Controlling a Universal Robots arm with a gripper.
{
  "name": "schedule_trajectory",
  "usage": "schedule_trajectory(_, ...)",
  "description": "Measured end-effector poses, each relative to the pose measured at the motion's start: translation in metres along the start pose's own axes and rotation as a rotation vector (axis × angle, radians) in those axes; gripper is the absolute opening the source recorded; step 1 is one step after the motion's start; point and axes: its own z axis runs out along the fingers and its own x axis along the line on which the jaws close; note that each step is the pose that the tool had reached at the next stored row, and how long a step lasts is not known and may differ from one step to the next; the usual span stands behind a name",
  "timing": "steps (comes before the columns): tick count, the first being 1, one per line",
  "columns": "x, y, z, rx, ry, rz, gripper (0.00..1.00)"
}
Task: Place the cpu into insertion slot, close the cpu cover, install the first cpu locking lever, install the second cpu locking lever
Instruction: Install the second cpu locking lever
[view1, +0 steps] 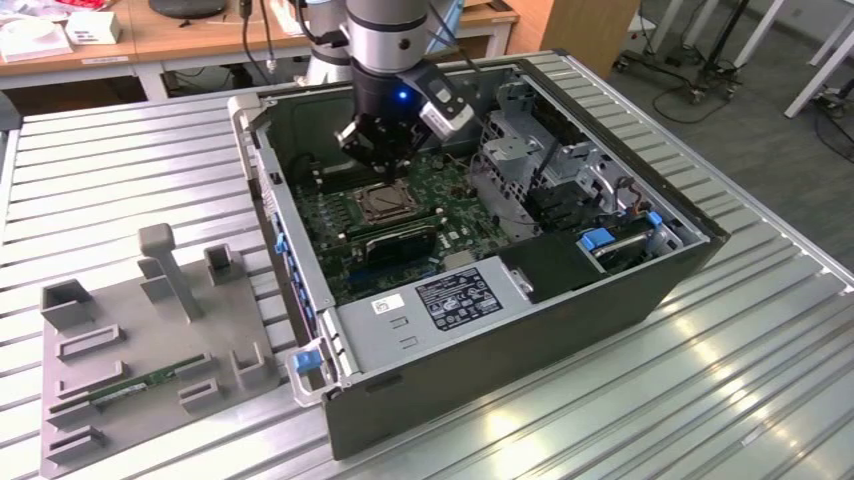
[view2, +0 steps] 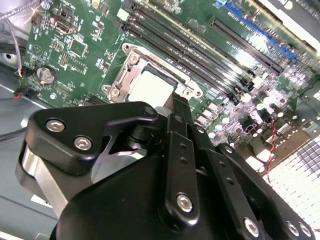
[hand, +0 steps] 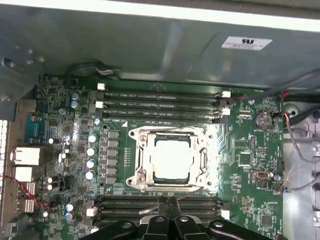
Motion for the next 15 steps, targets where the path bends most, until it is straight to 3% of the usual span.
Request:
schedule_trajectory(9,0.0007,-0.0045,0.0079,0.0000,0.0000,0.000,0.11)
schedule_trajectory(15,0.0008,-0.0045,0.0092,-0.0003,-0.0002,0.000,0.11)
